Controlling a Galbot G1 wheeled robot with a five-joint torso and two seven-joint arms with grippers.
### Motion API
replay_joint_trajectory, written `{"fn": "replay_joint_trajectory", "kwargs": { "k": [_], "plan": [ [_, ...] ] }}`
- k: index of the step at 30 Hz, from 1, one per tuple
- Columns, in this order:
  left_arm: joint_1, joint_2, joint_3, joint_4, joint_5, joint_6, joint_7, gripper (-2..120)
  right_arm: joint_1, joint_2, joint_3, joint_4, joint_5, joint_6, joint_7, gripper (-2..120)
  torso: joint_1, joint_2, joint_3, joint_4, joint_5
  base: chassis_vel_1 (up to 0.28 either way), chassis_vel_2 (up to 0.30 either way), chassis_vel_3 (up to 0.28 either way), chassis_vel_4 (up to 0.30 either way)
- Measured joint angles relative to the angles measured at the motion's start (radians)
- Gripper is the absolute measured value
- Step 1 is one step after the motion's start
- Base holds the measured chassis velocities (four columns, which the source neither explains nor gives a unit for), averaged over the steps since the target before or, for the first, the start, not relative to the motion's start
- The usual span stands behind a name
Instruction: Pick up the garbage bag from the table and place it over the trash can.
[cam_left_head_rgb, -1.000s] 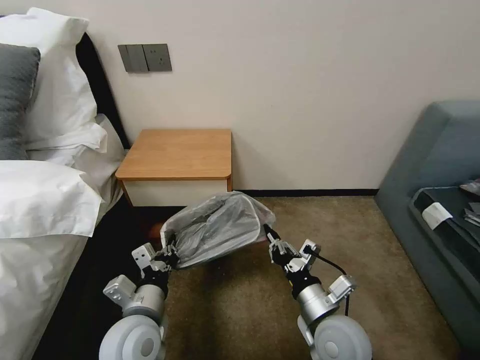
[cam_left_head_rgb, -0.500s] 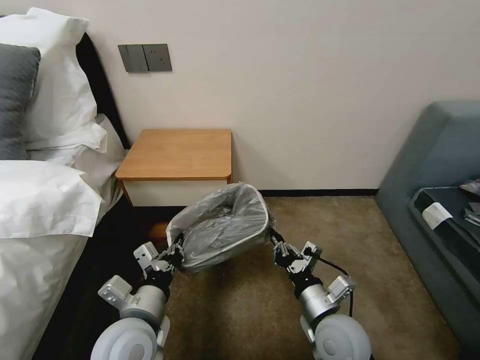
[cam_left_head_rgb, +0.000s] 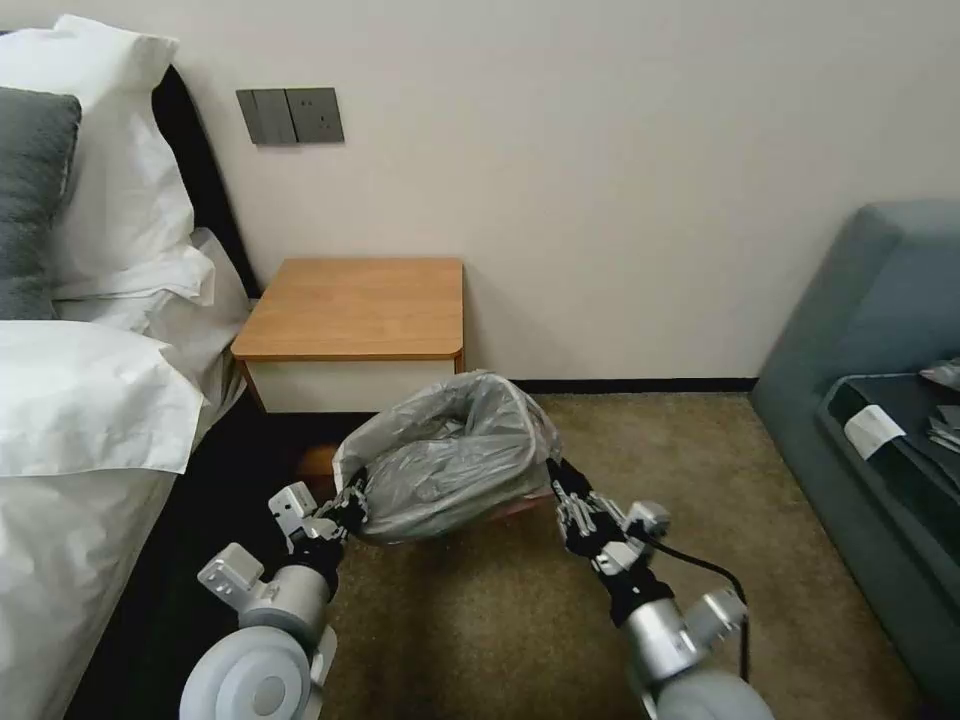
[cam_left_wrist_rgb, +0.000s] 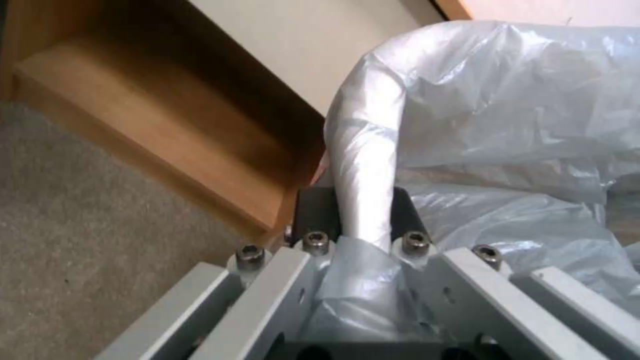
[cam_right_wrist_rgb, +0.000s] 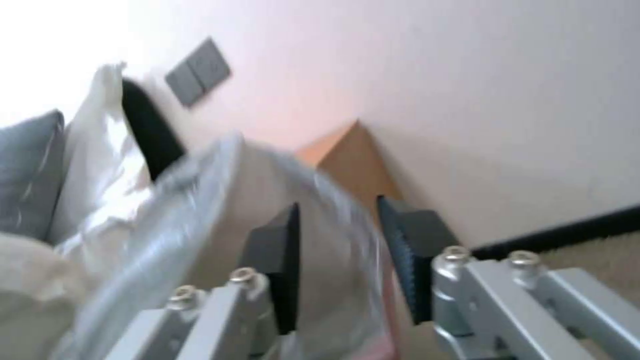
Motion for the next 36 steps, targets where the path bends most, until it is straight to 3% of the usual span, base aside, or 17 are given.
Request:
{"fn": "replay_joint_trajectory", "kwargs": {
  "k": [3,7,12,14,17,36],
  "plan": [
    [-0.003,0.004,-0.002,0.005,-0.042,0.016,0.007,2,0.011,0.005,0.014,0.006,0.054,0.007,-0.007,43,0.0,0.0,0.0,0.0,-0.0001,0.0,0.0,0.0,0.0],
    [-0.001,0.011,-0.01,0.002,-0.131,0.044,0.024,2,0.103,0.013,0.019,-0.043,0.287,-0.002,-0.024,63,0.0,0.0,0.0,0.0003,0.0001,0.0,0.0,0.0,0.0],
    [0.004,0.015,-0.013,-0.006,-0.16,0.055,0.031,2,0.144,0.013,0.019,-0.081,0.368,-0.007,-0.029,73,0.0,0.0,0.0,0.0003,0.0002,0.0,0.0,0.0,0.0],
    [0.008,0.02,-0.016,-0.009,-0.176,0.058,0.034,2,0.183,0.012,0.019,-0.126,0.44,-0.008,-0.04,88,0.0,0.0,0.0,0.0003,0.0001,0.0,0.0,0.0,0.0],
    [0.009,0.022,-0.018,-0.01,-0.185,0.058,0.037,2,0.209,0.017,0.018,-0.172,0.501,-0.008,-0.058,98,0.0,0.0,0.0,0.0003,0.0002,0.0,0.0,0.0,0.0],
    [-0.022,0.03,-0.021,0.004,-0.185,0.052,0.038,2,0.264,0.017,-0.022,-0.285,0.541,-0.009,-0.103,100,0.0,0.0,0.0,0.0003,0.0,0.0,0.0,0.0,0.0]
  ]
}}
